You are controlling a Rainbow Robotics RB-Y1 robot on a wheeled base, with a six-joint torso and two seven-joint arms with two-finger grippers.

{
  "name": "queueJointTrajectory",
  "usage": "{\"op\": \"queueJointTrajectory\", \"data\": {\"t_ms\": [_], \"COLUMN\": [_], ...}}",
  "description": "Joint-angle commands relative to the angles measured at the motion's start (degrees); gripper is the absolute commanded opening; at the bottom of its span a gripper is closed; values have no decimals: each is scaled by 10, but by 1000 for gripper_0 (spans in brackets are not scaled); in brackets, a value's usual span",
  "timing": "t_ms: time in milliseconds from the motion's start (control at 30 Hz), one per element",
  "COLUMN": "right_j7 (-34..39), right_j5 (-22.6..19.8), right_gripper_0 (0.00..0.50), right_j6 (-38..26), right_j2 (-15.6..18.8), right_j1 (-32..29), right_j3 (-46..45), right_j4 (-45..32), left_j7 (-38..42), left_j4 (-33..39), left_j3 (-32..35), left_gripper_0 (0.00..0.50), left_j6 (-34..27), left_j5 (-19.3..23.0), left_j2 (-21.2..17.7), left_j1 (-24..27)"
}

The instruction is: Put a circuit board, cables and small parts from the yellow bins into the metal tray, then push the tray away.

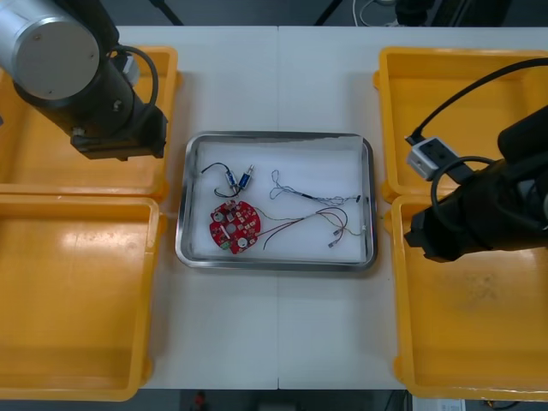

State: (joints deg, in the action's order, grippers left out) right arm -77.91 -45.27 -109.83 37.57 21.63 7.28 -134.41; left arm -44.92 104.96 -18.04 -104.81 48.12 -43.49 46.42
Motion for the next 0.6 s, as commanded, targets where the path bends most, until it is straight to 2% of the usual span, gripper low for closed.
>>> {"op": "queueJointTrajectory", "data": {"t_ms": [33, 300, 467, 600], "right_j7": [20, 1, -56, -126], "right_j5": [26, 62, 77, 106], "right_gripper_0": [500, 500, 500, 500], "right_j6": [-2, -2, -2, -2], "right_j2": [0, -42, -68, -104], "right_j1": [69, 138, 173, 208], "right_j3": [91, 225, 279, 337], "right_j4": [-17, 23, 60, 104], "left_j7": [-104, -180, -219, -252], "left_j4": [24, 24, 31, 59], "left_j3": [59, 121, 159, 216], "left_gripper_0": [500, 500, 500, 500], "left_j6": [-11, -28, -28, -30], "left_j5": [13, 15, 22, 30], "left_j2": [-34, -39, -52, -63], "left_j1": [-38, -84, -119, -172]}}
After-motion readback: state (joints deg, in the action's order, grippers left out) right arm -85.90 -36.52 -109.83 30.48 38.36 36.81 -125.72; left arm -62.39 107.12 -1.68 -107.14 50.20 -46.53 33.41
